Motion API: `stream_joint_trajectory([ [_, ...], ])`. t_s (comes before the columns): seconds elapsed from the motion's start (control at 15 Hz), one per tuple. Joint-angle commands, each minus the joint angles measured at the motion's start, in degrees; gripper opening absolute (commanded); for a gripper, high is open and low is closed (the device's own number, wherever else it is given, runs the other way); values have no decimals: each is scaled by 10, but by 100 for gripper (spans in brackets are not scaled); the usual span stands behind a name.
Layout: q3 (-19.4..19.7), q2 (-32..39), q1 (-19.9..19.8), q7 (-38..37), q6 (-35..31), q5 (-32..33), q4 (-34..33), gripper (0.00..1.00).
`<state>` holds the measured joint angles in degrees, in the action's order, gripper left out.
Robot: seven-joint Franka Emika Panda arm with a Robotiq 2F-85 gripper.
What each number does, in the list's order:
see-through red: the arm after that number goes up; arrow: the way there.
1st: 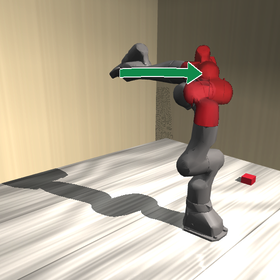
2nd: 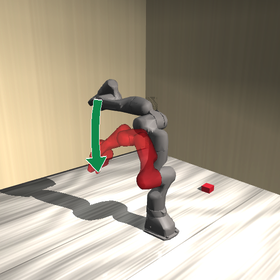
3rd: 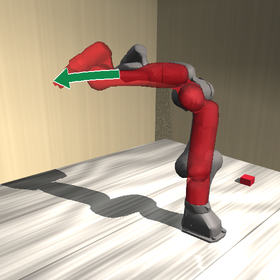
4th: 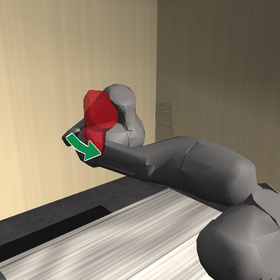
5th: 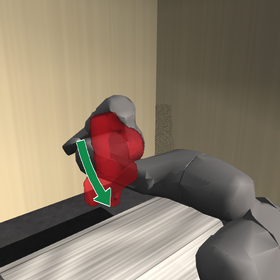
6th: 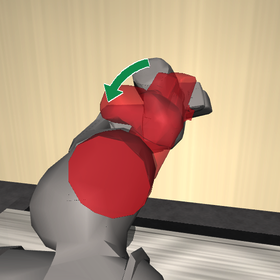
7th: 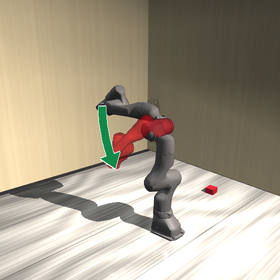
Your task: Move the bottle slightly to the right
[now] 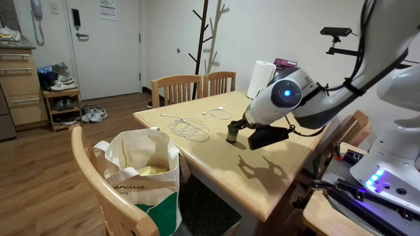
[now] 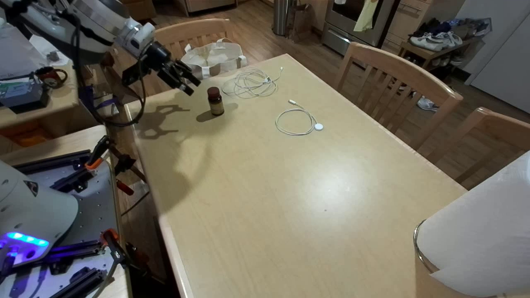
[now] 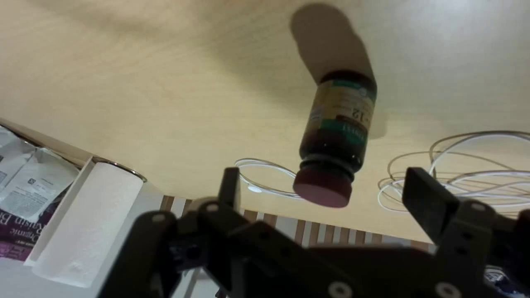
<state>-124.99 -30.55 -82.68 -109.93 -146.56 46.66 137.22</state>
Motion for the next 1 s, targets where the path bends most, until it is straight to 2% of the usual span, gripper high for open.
stream_joint_trajectory([
  [0.0, -13, -141, -16, 84, -53, -105, -80, 100],
  [0.27, -7, -237, -18, 188, -91, -256, -136, 100],
  [0.47, -7, -274, -13, 265, -64, -361, -158, 100],
  [0.67, -7, -291, -5, 330, 3, -445, -173, 100],
  [0.93, -2, -315, 12, 377, 139, -525, -194, 100],
])
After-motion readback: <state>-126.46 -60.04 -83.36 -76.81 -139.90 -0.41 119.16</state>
